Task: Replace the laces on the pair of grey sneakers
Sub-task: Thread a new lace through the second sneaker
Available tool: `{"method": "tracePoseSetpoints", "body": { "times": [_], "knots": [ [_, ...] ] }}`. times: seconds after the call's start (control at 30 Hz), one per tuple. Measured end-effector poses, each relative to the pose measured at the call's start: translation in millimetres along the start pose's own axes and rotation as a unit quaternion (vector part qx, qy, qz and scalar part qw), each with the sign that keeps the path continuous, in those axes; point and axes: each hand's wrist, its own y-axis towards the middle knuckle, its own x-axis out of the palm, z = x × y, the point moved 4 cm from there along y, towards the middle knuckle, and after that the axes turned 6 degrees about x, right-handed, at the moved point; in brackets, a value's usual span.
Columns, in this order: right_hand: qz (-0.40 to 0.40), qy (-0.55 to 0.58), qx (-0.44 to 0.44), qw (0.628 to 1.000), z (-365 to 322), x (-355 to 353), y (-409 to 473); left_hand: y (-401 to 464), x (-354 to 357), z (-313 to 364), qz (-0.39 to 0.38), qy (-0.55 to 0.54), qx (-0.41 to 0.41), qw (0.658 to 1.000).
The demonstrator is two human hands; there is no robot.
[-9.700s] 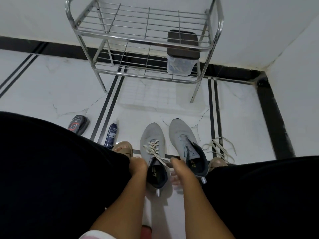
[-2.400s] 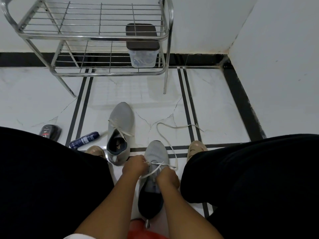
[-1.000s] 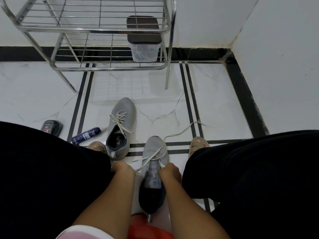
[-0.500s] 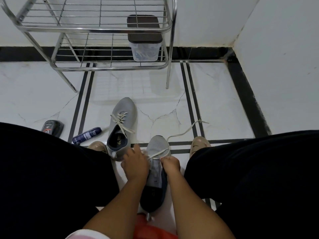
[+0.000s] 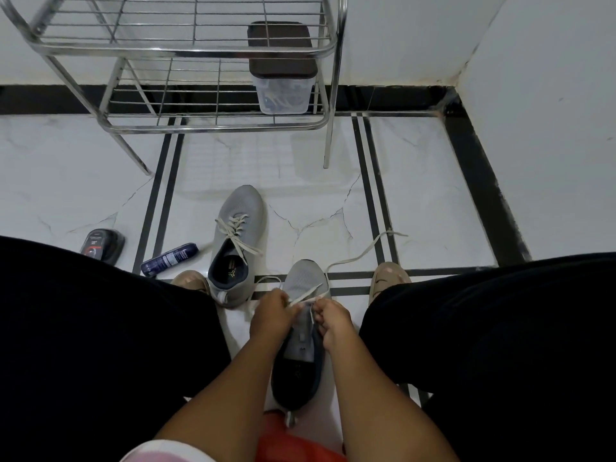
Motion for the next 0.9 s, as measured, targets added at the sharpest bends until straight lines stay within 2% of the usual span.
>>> {"method": "tracePoseSetpoints", "body": {
  "times": [0.07,0.13,0.2,0.23,0.27,0.3,0.33,0.4,0.47,0.5,0.57,0.6,0.7,0.77,0.9],
  "knots": [
    [-0.006,0.006,0.0,1.0,0.8,0.1,1.7,-0.5,6.6,-2.1,-0.011,0.035,-0.025,0.999],
    [-0.011,0.016,0.004,1.0,1.5,-0.7,3.3,1.5,-0.1,-14.3,0.054,-0.037,-0.114,0.991],
    [-0.009,0.029,0.01,0.999,2.1,-1.2,5.3,3.7,-14.5,-31.2,0.15,-0.168,-0.237,0.945],
    [-0.004,0.033,0.011,0.999,2.0,-1.7,5.9,2.2,-21.8,-36.6,0.195,-0.2,-0.277,0.919],
    [-0.001,0.037,0.012,0.999,2.2,-2.0,6.3,-1.5,-28.3,-37.3,0.222,-0.208,-0.302,0.903],
    [0.001,0.041,0.014,0.999,2.8,-2.1,7.5,-5.7,-32.6,-34.9,0.232,-0.195,-0.306,0.902],
    [0.001,0.047,0.016,0.999,3.3,-1.3,8.4,-9.9,-35.3,-31.9,0.233,-0.163,-0.292,0.913],
    [0.002,0.059,0.015,0.998,3.6,-0.2,9.5,-14.7,-35.4,-21.0,0.219,-0.022,-0.217,0.951],
    [0.0,0.062,0.009,0.998,2.7,0.8,9.5,-13.6,-23.1,-6.8,0.162,0.11,-0.102,0.975],
    [-0.002,0.062,0.006,0.998,2.6,1.3,8.9,-11.0,-14.3,-2.2,0.12,0.133,-0.053,0.982],
    [-0.001,0.062,-0.001,0.998,2.6,1.4,9.3,-10.6,-0.7,4.6,0.041,0.141,-0.008,0.989],
    [0.002,0.062,-0.003,0.998,2.7,1.2,9.1,-10.8,2.3,5.6,0.026,0.145,0.001,0.989],
    [0.011,0.055,-0.013,0.998,2.3,-0.1,7.7,-12.3,0.9,7.9,0.035,0.153,0.038,0.987],
    [0.01,0.042,-0.028,0.999,0.9,0.1,6.3,-10.0,-1.3,9.0,0.014,0.17,0.071,0.983],
    [0.017,-0.015,-0.059,0.998,0.9,3.9,8.7,1.4,-3.1,4.4,-0.023,0.208,0.071,0.975]
  ]
}}
